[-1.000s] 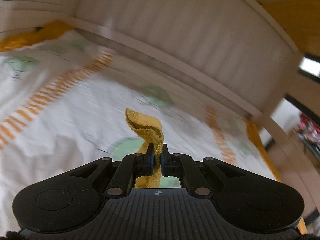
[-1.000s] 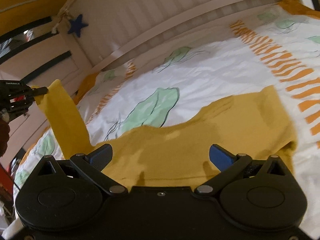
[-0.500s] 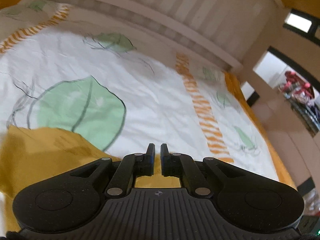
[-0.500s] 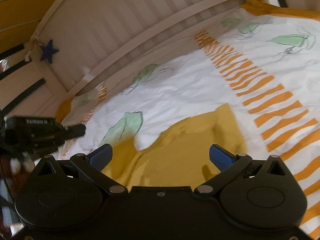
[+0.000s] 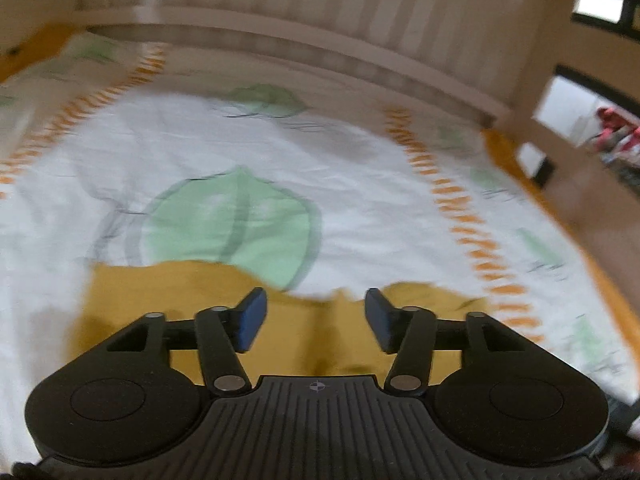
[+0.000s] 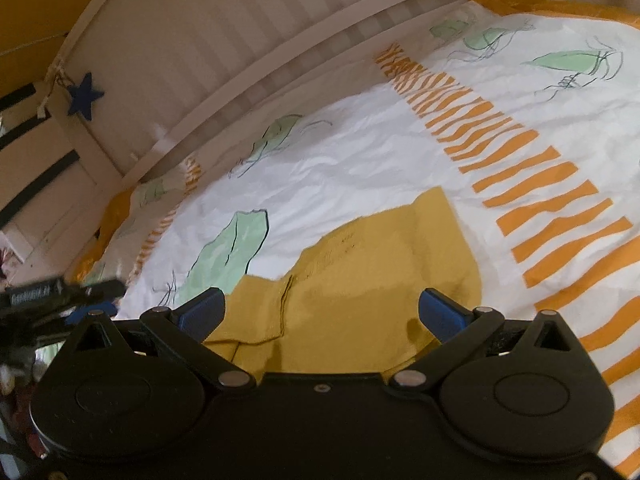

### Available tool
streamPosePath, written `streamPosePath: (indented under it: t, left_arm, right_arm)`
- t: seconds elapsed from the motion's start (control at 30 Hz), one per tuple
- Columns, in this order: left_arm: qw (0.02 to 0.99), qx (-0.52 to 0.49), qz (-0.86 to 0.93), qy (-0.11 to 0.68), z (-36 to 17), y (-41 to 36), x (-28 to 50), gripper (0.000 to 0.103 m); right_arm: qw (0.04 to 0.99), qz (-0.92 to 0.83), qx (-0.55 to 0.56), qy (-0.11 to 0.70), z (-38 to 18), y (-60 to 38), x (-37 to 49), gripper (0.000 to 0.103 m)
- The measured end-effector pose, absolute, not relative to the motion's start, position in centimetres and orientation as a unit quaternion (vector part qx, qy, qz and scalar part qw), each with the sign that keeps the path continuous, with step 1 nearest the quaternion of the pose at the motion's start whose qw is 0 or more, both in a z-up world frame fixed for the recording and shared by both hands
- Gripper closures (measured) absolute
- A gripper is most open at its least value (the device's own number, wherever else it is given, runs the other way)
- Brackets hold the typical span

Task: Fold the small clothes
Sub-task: 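Lay the held sleeve across the sweater body and open the left gripper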

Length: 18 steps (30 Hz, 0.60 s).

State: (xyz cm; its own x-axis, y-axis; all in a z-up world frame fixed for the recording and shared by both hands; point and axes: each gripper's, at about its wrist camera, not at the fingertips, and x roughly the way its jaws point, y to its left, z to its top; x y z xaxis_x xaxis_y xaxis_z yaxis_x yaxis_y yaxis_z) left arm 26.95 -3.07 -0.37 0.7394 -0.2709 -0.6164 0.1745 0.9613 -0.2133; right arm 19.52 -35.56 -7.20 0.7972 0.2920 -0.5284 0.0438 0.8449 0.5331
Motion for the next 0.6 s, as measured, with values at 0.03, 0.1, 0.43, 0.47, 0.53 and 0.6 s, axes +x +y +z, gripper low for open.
streamPosePath:
  t: [0.03,0.1,0.43,0.47,0.53,0.6]
  left_arm:
    - [0.931,-0.063,-0.111,0.341,-0.6,-2.4,26.5,0.044]
    - [0.932,-0.053,-0.104,0.343,-1.4,-0.8,25.5,0.037]
    - [0.917,-0.044,-0.048,0.392,-5.4,4.1,22.9,0.000]
    - [0.915,-0.042,-0.046,0.398,-5.9,4.4,22.9,0.000]
    - [0.911,-0.036,-0.044,0.408,-6.9,4.7,22.7,0.000]
    - [0.906,-0.031,-0.046,0.419,-7.9,5.1,22.6,0.001]
  right_arm:
    - [0.909,0.072,0.268,0.312,-7.3,-35.4,19.5,0.000]
    - [0.909,0.079,0.260,0.315,-7.6,-34.9,19.6,0.000]
    - [0.912,0.086,0.182,0.356,-9.9,-31.9,19.8,0.000]
    - [0.909,0.088,0.179,0.365,-10.3,-31.7,19.8,0.000]
    - [0.903,0.092,0.177,0.379,-11.1,-31.4,19.8,0.000]
    - [0.909,0.092,0.158,0.375,-11.6,-31.0,19.6,0.000]
